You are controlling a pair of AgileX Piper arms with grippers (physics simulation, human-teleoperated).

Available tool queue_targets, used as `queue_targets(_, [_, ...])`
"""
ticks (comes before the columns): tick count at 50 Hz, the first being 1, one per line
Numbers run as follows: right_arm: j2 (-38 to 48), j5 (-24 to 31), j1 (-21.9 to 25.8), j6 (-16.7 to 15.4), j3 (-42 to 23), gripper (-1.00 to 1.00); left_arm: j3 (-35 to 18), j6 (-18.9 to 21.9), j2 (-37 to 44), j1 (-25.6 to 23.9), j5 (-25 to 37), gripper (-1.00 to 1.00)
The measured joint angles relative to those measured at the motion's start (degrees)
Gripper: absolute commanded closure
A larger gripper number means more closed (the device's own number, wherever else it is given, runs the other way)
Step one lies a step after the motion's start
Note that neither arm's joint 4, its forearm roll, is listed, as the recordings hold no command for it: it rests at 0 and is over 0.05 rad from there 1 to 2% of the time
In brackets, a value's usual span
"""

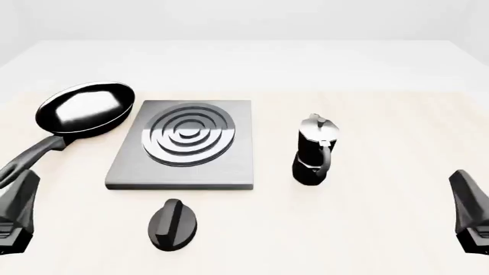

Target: Turn on the stove and put the frying pan on it.

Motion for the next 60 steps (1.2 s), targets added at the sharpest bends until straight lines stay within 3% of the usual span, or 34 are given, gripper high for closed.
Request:
queue_targets(21, [0.2, 0.6, 1.0, 0.3, 0.0, -1.0, -2.5, -1.0, 1.1, -1.7, 3.2, -1.0])
queue_targets(42, [0.0, 0.6, 3.3, 0.7, -0.3, -1.0, -11.9, 2.2, 14.4, -16.4, 17.0, -1.0])
queue_targets(60, [0.0, 0.8, 4.4, 0.6, -0.4, -1.0, -15.5, 0.0, 23.3, -27.3, 22.5, -1.0])
